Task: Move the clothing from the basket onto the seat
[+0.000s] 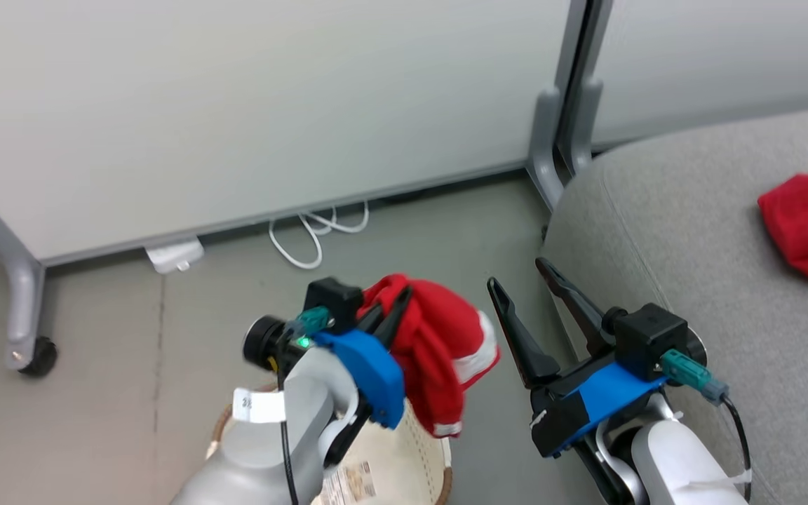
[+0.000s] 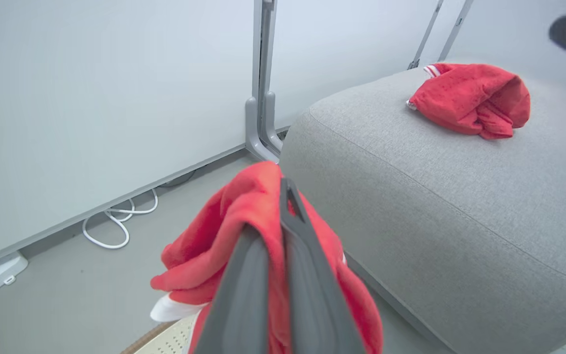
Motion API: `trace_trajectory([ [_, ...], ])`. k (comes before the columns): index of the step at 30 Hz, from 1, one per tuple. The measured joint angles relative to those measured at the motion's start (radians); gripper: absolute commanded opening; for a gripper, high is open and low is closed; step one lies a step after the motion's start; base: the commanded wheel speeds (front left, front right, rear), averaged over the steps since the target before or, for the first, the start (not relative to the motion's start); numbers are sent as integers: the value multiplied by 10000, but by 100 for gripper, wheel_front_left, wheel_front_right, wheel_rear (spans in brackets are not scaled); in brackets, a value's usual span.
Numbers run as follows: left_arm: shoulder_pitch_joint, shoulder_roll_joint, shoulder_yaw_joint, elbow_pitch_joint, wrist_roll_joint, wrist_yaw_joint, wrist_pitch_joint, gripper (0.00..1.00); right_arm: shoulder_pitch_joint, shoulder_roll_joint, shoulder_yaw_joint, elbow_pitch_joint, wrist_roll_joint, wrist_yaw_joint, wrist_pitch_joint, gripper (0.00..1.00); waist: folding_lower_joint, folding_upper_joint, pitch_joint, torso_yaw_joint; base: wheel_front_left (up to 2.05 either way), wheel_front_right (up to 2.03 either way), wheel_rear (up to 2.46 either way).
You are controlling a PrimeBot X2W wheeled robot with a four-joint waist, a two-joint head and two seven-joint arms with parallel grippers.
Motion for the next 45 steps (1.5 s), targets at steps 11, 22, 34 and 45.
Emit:
trace_trajectory([
  [11,-1417,-46,-489,-1204,-428,-29,69,0,400,2,-10,-261,-19,0,385,100,1,-1,-1003,298,0,0,0],
  [22,-1571,-58,-660,-1218,-650,-29,71,0,534,2,54,-343,-4,0,464,100,3,-1,-1096,90,0,0,0],
  [34,-1655,-65,-949,-1338,-819,-27,140,0,-538,0,742,2073,-33,0,309,100,4,-1,-805,41,0,0,0],
  [45,-1676,-65,-1294,-1570,-1032,29,213,0,-2104,-2,1902,4707,456,0,-828,0,5,-1,-712,105,0,0,0],
])
